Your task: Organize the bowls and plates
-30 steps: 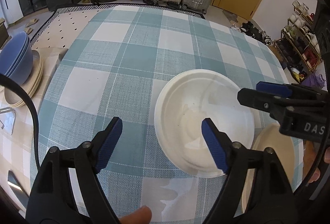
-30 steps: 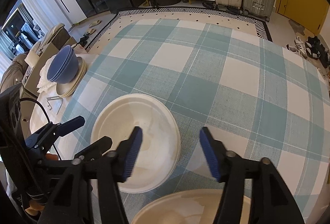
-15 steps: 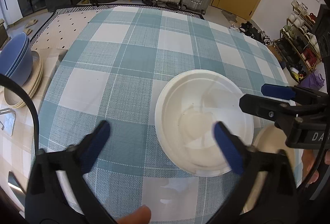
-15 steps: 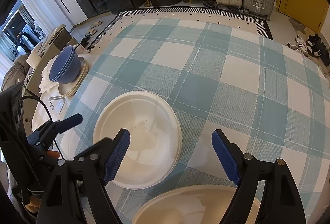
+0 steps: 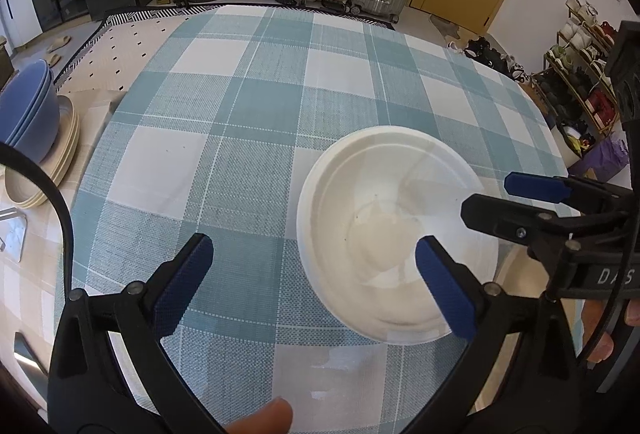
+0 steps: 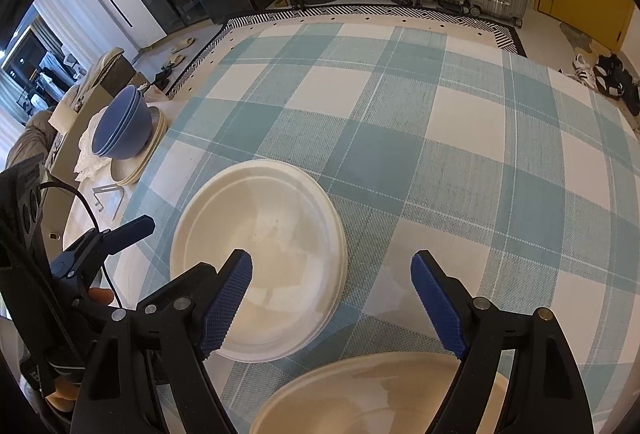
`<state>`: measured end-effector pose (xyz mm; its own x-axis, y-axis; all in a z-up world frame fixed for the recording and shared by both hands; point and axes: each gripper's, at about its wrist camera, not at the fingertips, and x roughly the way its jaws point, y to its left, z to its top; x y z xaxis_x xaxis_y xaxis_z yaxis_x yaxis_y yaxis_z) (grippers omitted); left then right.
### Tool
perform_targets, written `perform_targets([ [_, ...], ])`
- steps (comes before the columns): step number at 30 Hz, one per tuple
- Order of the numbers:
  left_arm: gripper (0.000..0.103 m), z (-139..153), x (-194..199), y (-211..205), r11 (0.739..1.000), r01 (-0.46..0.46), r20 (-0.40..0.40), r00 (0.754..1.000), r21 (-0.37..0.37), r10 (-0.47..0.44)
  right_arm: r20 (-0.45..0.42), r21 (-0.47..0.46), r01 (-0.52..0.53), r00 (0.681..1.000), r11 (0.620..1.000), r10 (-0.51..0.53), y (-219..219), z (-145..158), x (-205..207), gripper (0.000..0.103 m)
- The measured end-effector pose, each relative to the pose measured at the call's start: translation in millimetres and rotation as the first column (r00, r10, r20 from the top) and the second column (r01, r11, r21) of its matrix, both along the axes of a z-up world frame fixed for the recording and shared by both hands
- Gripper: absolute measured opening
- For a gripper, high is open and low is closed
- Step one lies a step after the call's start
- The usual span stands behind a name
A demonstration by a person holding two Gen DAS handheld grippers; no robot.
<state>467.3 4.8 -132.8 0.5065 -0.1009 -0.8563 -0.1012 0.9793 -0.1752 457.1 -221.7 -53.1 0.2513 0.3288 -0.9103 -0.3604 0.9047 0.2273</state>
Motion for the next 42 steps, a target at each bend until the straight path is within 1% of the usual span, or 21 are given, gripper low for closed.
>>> perform_targets([
  [13,0.101,-20,14,4,1.0,-0.009,-0.023,1.0,-0.023,0.009,-0.008,0.012,0.0,1.0,1.0,0.0,-5,-9,-4,0.084],
  [16,0.1,-23,16,5,1.0,-0.014,-0.022,1.0,-0.015,0.013,-0.006,0.01,-0.005,1.0,1.0,0.005,-5,-12,-4,0.084],
  [19,0.098,-26,19,6,1.0,-0.016,-0.026,1.0,-0.002,0.016,-0.005,0.015,-0.005,1.0,1.0,0.006,-5,-14,-4,0.084],
  [21,0.091,-28,21,7,1.0,-0.015,-0.03,0.999,-0.006,0.015,0.0,0.015,-0.009,1.0,1.0,0.009,-4,-14,-4,0.082],
  [22,0.09,-29,21,8,1.0,-0.017,-0.031,0.999,-0.004,0.017,-0.002,0.014,-0.011,1.0,1.0,0.011,-4,-15,-4,0.078],
  [23,0.086,-30,22,8,1.0,-0.018,-0.033,0.999,-0.004,0.018,-0.004,0.013,-0.014,1.0,1.0,0.014,-3,-16,-4,0.071],
  [27,0.065,-34,25,8,1.0,-0.013,-0.038,0.999,-0.005,0.013,-0.011,0.015,-0.024,1.0,1.0,0.024,-1,-19,-4,0.06],
  [28,0.062,-34,25,7,1.0,-0.007,-0.037,0.999,-0.005,0.007,-0.016,0.017,-0.031,0.999,0.999,0.031,1,-20,-4,0.054],
  [29,0.055,-35,25,6,1.0,-0.001,-0.038,0.999,-0.005,0.001,-0.018,0.016,-0.034,0.999,0.999,0.035,2,-21,-4,0.051],
  [30,0.052,-37,26,6,1.0,0.002,-0.041,0.999,-0.007,-0.002,-0.019,0.017,-0.038,0.999,0.999,0.039,3,-22,-5,0.05],
  [31,0.051,-38,26,5,1.0,0.003,-0.043,0.999,-0.007,-0.004,-0.022,0.02,-0.043,0.999,0.999,0.043,4,-23,-5,0.046],
  [33,0.042,-38,26,4,1.0,0.004,-0.041,0.999,0.0,-0.004,-0.028,0.019,-0.051,0.998,0.999,0.052,7,-26,-6,0.041],
  [34,0.04,-38,26,4,1.0,0.004,-0.039,0.999,-0.004,-0.004,-0.03,0.018,-0.057,0.998,0.998,0.057,9,-27,-6,0.035],
  [36,0.032,-38,26,4,1.0,0.009,-0.038,0.999,-0.019,-0.009,-0.036,0.02,-0.067,0.997,0.998,0.068,13,-29,-7,0.03],
  [37,0.029,-38,27,3,1.0,0.014,-0.037,0.999,-0.022,-0.014,-0.037,0.022,-0.068,0.997,0.997,0.069,14,-30,-7,0.026],
  [39,0.021,-37,27,0,1.0,0.024,-0.033,0.999,-0.019,-0.025,-0.033,0.027,-0.061,0.998,0.998,0.062,15,-31,-6,0.024],
  [40,0.019,-36,26,-2,0.999,0.028,-0.031,0.999,-0.016,-0.028,-0.033,0.031,-0.057,0.998,0.998,0.058,14,-31,-6,0.024],
  [42,0.019,-36,26,-3,1.0,0.027,-0.031,0.999,-0.013,-0.027,-0.034,0.029,-0.051,0.998,0.998,0.052,14,-31,-6,0.023],
])
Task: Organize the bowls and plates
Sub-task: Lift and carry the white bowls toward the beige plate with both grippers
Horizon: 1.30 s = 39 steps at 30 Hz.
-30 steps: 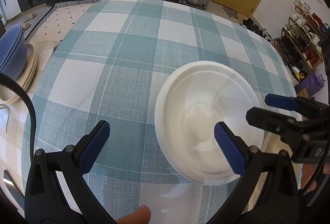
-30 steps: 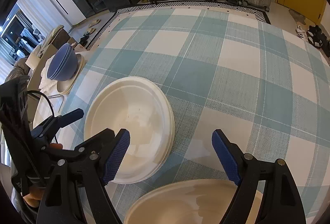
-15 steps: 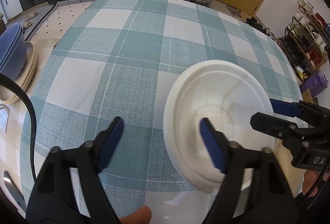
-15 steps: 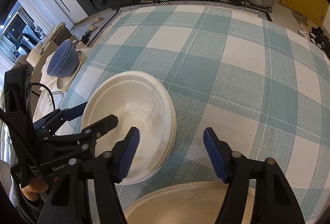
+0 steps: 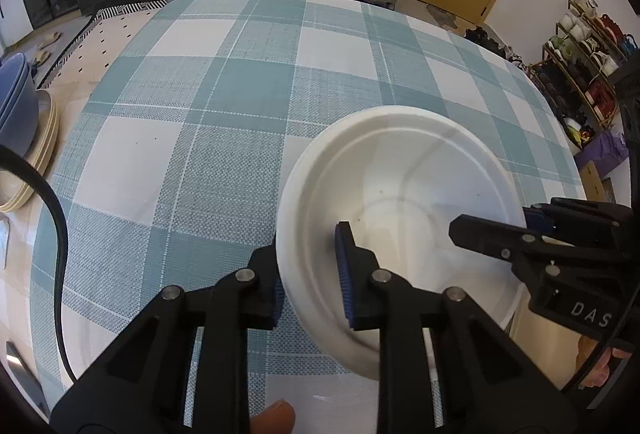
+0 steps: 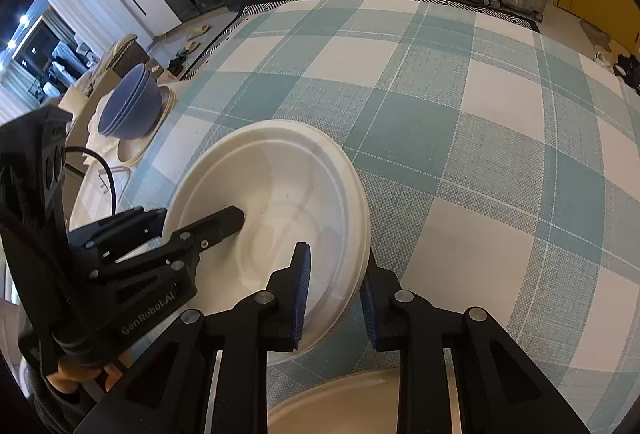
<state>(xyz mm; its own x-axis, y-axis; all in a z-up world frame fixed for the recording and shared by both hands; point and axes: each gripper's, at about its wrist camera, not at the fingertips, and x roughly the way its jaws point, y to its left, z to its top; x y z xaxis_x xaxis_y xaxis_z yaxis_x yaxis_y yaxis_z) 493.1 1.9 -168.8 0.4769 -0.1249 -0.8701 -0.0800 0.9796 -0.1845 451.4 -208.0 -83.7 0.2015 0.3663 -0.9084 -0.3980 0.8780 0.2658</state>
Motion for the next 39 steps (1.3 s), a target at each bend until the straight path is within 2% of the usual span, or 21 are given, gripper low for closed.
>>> perform_targets([
  [4,0.018,2,-2,1,1.0,-0.007,-0.003,1.0,-0.027,0.007,0.008,0.0,-0.002,1.0,1.0,0.002,0,3,-2,0.023],
  [22,0.018,56,-30,-12,1.0,0.014,0.075,0.997,-0.007,-0.014,0.09,0.015,0.014,0.996,1.0,-0.015,-16,51,-24,0.022],
  [39,0.018,78,-67,-72,0.996,0.092,0.097,0.991,0.014,-0.093,0.13,0.025,0.085,0.988,0.996,-0.087,-71,75,-70,0.022],
])
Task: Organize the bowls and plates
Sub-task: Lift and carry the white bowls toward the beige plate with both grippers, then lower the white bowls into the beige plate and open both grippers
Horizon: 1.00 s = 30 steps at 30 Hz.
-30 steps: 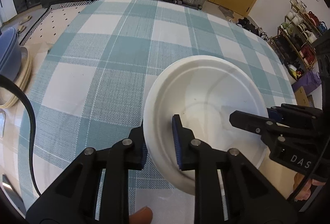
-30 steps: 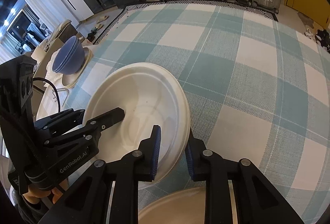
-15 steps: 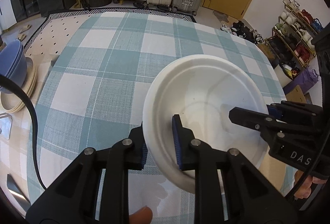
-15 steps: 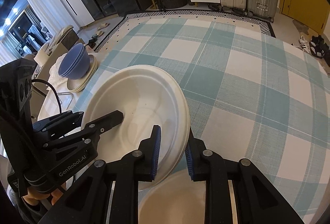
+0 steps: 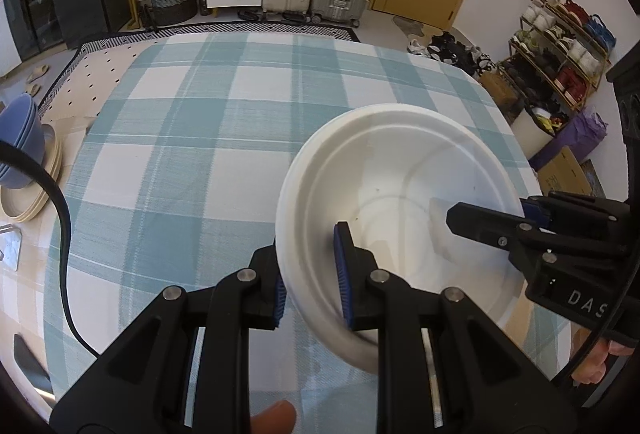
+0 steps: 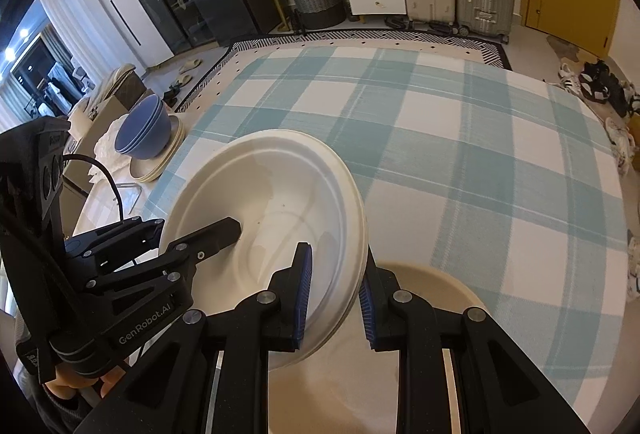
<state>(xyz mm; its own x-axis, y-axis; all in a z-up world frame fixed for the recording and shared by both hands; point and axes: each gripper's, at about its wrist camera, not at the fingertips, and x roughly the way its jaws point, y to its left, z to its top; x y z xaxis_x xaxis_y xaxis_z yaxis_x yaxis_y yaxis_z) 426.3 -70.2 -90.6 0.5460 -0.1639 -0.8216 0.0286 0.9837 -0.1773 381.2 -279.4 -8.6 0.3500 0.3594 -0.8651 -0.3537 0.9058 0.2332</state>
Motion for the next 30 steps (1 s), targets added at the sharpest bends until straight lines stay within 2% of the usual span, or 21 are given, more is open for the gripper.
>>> perform_targets([
  [10,0.018,-3,-18,-45,0.998,0.065,-0.008,0.998,0.003,-0.065,0.0,-0.008,0.06,0.998,0.998,-0.06,-41,-1,-29,0.022],
  [22,0.018,-26,-34,-88,0.992,0.129,-0.045,0.991,-0.001,-0.129,-0.034,-0.022,0.12,0.992,0.993,-0.121,-78,-23,-53,0.022],
  [30,0.018,-40,-38,-106,0.989,0.145,-0.064,0.988,0.029,-0.143,-0.058,-0.013,0.139,0.988,0.99,-0.14,-92,-40,-58,0.022],
])
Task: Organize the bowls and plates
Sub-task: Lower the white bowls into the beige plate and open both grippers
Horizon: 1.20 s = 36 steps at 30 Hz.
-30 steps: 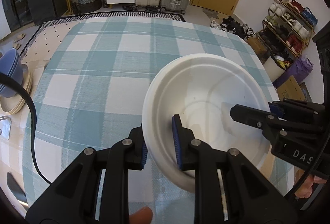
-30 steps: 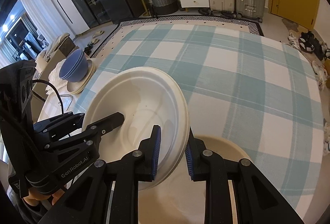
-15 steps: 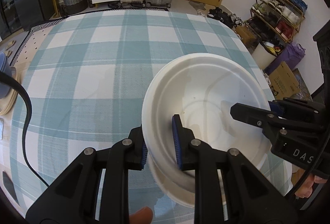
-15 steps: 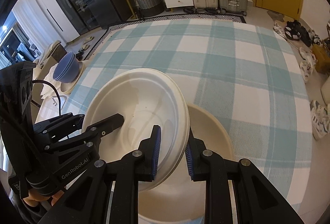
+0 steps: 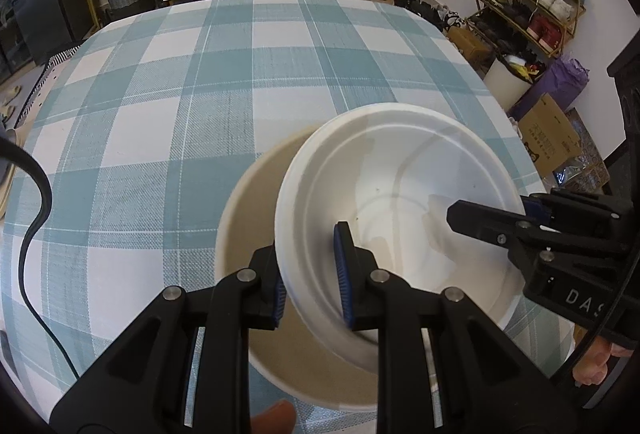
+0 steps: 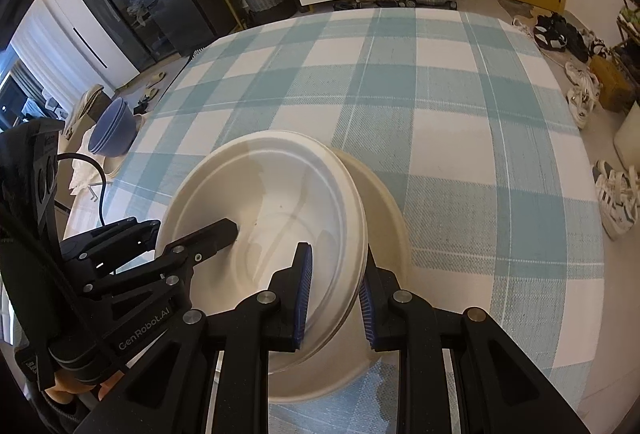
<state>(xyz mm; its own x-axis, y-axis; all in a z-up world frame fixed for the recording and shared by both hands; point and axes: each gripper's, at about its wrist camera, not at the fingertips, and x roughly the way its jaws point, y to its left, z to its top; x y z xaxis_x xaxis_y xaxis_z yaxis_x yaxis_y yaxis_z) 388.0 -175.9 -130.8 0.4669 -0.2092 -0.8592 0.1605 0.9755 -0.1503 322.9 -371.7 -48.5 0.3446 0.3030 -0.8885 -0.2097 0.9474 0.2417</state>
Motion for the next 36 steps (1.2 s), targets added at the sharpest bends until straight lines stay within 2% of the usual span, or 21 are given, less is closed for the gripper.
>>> perform_targets([
  [6,0.018,-5,-3,0,1.0,-0.003,-0.001,1.0,0.029,0.003,-0.01,0.009,-0.009,1.0,1.0,0.009,3,-8,-1,0.022],
  [13,0.019,-19,-2,4,1.0,-0.005,-0.025,1.0,0.029,0.006,-0.025,-0.006,-0.009,1.0,1.0,0.008,8,-21,-1,0.023],
  [23,0.019,-21,-3,-1,0.998,0.006,0.0,1.0,0.054,-0.006,0.007,-0.048,-0.007,1.0,0.999,0.008,11,-23,-5,0.023],
  [29,0.022,-21,-4,-2,0.998,0.016,0.001,1.0,0.055,-0.016,0.009,-0.022,-0.001,1.0,1.0,0.001,7,-24,-7,0.024],
  [31,0.027,-20,-4,-2,0.999,0.019,-0.003,1.0,0.049,-0.019,0.008,-0.005,0.002,1.0,1.0,-0.002,6,-23,-7,0.027],
  [33,0.041,-17,-5,-3,0.999,0.037,-0.001,0.999,0.028,-0.037,0.013,0.015,0.0,1.0,1.0,0.0,5,-21,-8,0.033],
  [36,0.047,-14,-7,-4,0.999,0.04,-0.001,0.999,0.02,-0.04,0.023,0.026,-0.004,1.0,1.0,0.004,5,-17,-9,0.041],
])
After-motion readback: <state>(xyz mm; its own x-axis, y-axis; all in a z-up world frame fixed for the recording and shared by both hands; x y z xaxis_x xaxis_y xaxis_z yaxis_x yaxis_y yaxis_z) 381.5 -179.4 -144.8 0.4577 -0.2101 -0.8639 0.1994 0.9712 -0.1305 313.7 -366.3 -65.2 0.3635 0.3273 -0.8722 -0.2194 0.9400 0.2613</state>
